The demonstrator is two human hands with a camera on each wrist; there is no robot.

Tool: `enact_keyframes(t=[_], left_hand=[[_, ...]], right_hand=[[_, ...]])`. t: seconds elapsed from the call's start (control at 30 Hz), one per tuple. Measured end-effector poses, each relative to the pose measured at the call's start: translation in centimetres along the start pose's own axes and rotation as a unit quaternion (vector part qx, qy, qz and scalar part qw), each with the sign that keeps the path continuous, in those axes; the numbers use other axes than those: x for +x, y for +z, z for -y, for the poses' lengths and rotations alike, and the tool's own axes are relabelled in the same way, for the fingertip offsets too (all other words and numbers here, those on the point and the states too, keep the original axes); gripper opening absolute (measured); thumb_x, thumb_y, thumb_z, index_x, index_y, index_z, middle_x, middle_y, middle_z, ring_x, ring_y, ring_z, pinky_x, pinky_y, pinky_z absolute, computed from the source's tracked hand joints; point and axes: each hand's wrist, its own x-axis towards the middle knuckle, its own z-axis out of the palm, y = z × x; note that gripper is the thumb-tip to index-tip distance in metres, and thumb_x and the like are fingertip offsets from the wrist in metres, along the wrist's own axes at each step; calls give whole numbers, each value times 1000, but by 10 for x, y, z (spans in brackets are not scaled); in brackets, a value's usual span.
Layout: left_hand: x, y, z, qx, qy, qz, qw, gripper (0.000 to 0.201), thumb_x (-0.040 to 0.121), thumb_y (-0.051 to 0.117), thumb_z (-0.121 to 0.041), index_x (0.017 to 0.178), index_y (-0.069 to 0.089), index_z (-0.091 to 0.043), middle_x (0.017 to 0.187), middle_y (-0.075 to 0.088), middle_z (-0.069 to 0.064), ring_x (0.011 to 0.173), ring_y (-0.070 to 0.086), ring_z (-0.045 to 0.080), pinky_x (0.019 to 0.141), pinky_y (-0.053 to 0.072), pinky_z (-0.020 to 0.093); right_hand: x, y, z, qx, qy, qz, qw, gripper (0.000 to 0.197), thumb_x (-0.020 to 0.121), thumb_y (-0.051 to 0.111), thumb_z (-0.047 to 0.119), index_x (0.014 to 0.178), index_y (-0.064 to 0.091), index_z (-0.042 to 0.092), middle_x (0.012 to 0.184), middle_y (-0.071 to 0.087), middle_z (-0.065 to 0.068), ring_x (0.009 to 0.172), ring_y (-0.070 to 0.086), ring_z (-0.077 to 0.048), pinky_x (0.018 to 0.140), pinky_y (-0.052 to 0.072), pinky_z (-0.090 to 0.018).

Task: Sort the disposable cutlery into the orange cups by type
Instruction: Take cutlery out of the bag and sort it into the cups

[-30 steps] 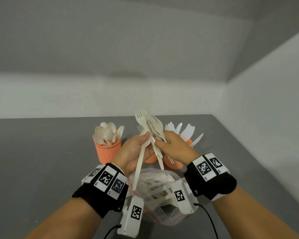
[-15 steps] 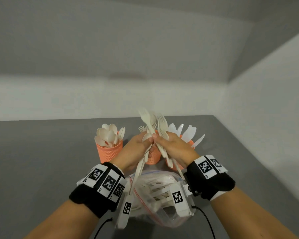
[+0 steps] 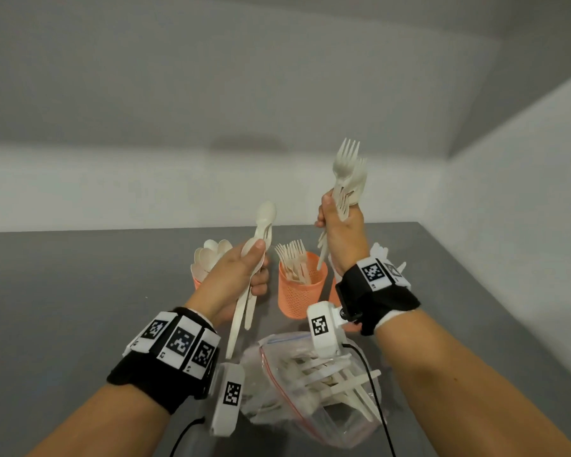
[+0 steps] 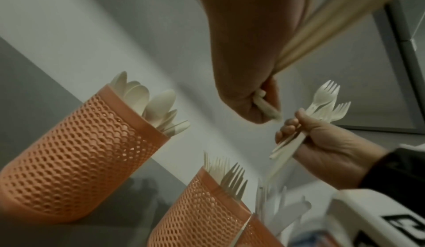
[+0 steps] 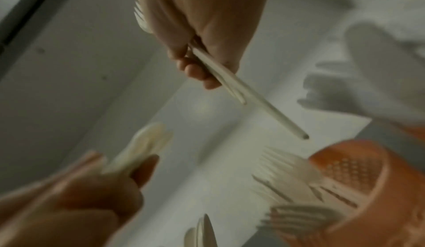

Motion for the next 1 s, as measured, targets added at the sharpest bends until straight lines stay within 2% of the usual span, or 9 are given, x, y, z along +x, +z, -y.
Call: enact_keyframes(t=[0.17,0.27,0.37,0.4,0.5,0.57,0.7,0.8,1.0], left_hand=[[-3,-5,-2,22,13,18,1000,9,90,55,-11,88,46,-12,60,30,0,39,30,4,36,29,15],[-2,-7,-3,4,2,9,1000,12,90,52,-3,102,52,-6,60,38,3,38,31,6,37,28,16],[0,-7,-3,-5,-2,9,1000,21,91,49,-3,111,53,2,57,55,4,37,37,7,38,30,17],[0,-6,-3,-7,-4,9,1000,18,92,49,-4,107,54,3,58,59,5,37,40,8,38,33,17],[1,-2,-4,-15,-13,5,1000,8,91,51,-6,88,58,-2,65,68,9,40,47,11,41,40,19],[4,0,-4,-25,-18,7,1000,9,92,52,-8,87,59,-5,71,72,10,44,52,12,44,45,20],[7,2,-3,-13,-19,10,1000,17,93,51,-17,99,60,-4,78,74,9,52,63,13,50,53,20],[9,4,-1,-26,-16,13,999,25,95,48,-21,108,58,-3,78,74,10,56,66,15,55,56,24],[13,0,-2,-59,-22,-17,998,21,96,47,-18,96,59,-1,73,66,9,62,65,17,63,59,30]], right_hand=[[3,14,-34,-36,27,-17,999,15,95,50,21,98,53,6,77,55,-1,71,53,-7,66,44,-8],[-1,15,-51,-71,72,5,995,31,91,55,11,119,43,9,88,55,-2,75,54,-9,64,43,-8],[2,10,-55,-133,78,17,988,39,89,53,5,125,39,13,95,54,-3,87,52,-14,80,46,-22],[3,8,-52,-161,63,22,985,41,90,53,6,127,40,14,104,53,-4,96,51,-14,88,45,-26],[4,8,-33,-206,-67,18,976,39,89,56,7,126,44,9,118,48,-5,108,47,-10,89,38,-10],[1,12,-14,-179,-82,55,979,38,89,59,14,124,47,11,111,52,-2,101,51,-10,84,41,-13],[-6,19,2,-156,26,182,970,48,86,64,14,129,44,14,83,57,1,81,54,-11,79,44,-21],[-6,18,3,-164,16,182,969,39,86,61,6,123,50,11,76,57,4,77,55,-15,76,45,-29],[-3,16,9,-162,32,190,968,37,93,47,1,128,47,12,81,47,1,68,58,-14,73,57,-33]])
